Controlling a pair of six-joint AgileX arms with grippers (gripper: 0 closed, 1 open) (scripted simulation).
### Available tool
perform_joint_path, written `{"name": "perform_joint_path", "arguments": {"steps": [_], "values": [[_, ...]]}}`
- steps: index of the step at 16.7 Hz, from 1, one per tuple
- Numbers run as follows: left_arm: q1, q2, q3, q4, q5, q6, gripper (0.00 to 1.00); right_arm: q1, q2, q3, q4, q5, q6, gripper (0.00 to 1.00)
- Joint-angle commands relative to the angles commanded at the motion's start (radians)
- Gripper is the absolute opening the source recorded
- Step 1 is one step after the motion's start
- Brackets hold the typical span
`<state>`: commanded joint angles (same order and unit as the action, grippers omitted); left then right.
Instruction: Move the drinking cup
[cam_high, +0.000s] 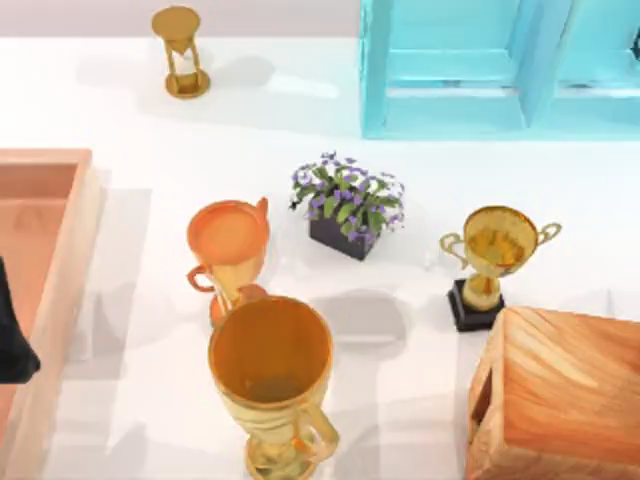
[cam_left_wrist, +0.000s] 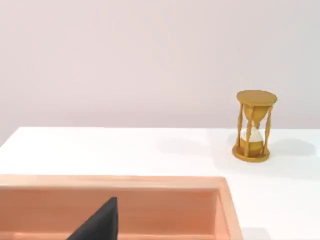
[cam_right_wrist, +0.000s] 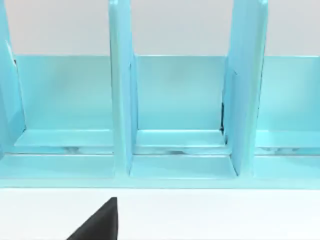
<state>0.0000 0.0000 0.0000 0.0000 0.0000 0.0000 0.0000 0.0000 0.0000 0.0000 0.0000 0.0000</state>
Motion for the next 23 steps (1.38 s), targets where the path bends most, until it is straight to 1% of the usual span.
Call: {"name": "perform_joint_path", "arguments": {"steps": [4, 7, 10, 17, 23], "values": [[0.0, 0.0, 0.0, 0.0, 0.0, 0.0, 1.0, -0.002, 0.033, 0.031, -0.031, 0.0, -0.002, 1.0], [0.0, 0.0, 0.0, 0.0, 0.0, 0.0, 1.0, -0.011, 0.16, 0.151, -0.149, 0.0, -0.009, 1.0], [0.0, 0.0, 0.0, 0.0, 0.0, 0.0, 1.0, -0.024, 0.38, 0.333, -0.327, 0.0, -0.02, 1.0], [0.0, 0.0, 0.0, 0.0, 0.0, 0.0, 1.0, -0.057, 1.027, 0.829, -0.812, -0.001, -0.05, 1.0], [0.0, 0.0, 0.0, 0.0, 0.0, 0.0, 1.0, -0.08, 1.447, 1.17, -1.146, 0.0, -0.071, 1.0]]}}
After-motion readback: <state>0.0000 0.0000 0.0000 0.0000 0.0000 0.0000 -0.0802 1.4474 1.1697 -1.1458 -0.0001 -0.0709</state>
